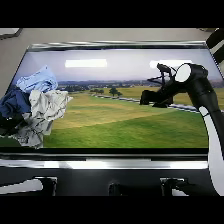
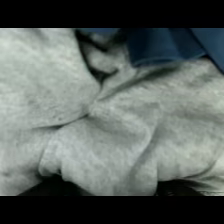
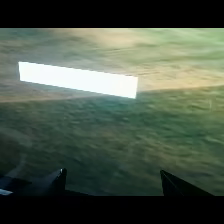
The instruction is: Fold the shirts.
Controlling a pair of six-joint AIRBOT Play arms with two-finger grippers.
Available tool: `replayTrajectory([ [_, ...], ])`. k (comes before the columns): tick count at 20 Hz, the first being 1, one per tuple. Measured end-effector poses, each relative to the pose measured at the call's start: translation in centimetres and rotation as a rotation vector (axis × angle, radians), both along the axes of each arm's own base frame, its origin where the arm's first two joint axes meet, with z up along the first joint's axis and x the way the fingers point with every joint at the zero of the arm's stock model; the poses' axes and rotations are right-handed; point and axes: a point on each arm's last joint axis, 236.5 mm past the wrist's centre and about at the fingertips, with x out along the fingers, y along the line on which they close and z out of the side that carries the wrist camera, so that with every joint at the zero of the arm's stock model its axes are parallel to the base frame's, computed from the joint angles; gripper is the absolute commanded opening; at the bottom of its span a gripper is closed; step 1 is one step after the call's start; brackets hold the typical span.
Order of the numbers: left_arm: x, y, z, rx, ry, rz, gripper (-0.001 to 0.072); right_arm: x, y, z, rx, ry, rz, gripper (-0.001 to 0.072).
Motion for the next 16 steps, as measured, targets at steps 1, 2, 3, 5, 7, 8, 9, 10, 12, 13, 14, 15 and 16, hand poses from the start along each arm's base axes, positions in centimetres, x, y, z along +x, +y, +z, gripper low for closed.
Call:
replayTrajectory([
  [1, 0.1, -0.1, -0.3, -0.006, -0.003, -0.005, 0.0036, -0.3, 0.1, 0.0, 0.006, 0.012, 0.004, 0.0677],
  [2, 0.3, -0.2, -0.3, -0.011, -0.009, -0.009, 0.0036, -0.6, 0.3, 0.0, 0.012, 0.024, 0.008, 0.0677],
  [3, 0.5, -0.2, -0.1, -0.016, -0.017, -0.007, 0.0036, -0.8, 0.4, 0.0, 0.017, 0.033, 0.011, 0.0676],
  [5, 1.2, -0.2, 1.8, -0.01, -0.063, -0.003, 0.0036, -1.2, 0.5, 0.0, 0.022, 0.048, 0.016, 0.0676],
  [7, 2.5, 0.1, 5.7, 0.029, -0.165, 0.024, 0.0035, -1.4, 0.6, 0.0, 0.025, 0.056, 0.019, 0.0676],
  [8, 3.4, 0.2, 8.7, 0.06, -0.247, 0.049, 0.0035, -1.4, 0.6, 0.0, 0.026, 0.058, 0.02, 0.0676],
  [9, 3.9, 0.0, 12.1, 0.088, -0.336, 0.069, 0.0035, -1.5, 0.7, 0.0, 0.028, 0.06, 0.021, 0.0675],
  [10, 4.4, -0.4, 15.6, 0.117, -0.434, 0.078, 0.0035, -1.5, 0.7, 0.0, 0.028, 0.063, 0.022, 0.0675],
  [12, 4.7, -2.6, 23.1, 0.167, -0.638, 0.073, 0.0035, -1.6, 0.7, 0.0, 0.029, 0.064, 0.022, 0.0675],
  [13, 4.3, -4.6, 26.9, 0.187, -0.738, 0.051, 0.0035, -1.6, 0.7, 0.0, 0.03, 0.065, 0.022, 0.0675],
  [14, 3.7, -6.9, 30.4, 0.196, -0.836, 0.022, 0.0035, -1.7, 0.7, 0.0, 0.03, 0.067, 0.023, 0.0675],
  [15, 3.1, -9.7, 33.4, 0.185, -0.924, -0.019, 0.0035, -1.8, 0.7, 0.0, 0.029, 0.072, 0.025, 0.0675],
  [16, 2.3, -12.5, 35.6, 0.165, -0.994, -0.069, 0.0035, -1.9, 0.7, 0.0, 0.027, 0.075, 0.029, 0.0675],
])
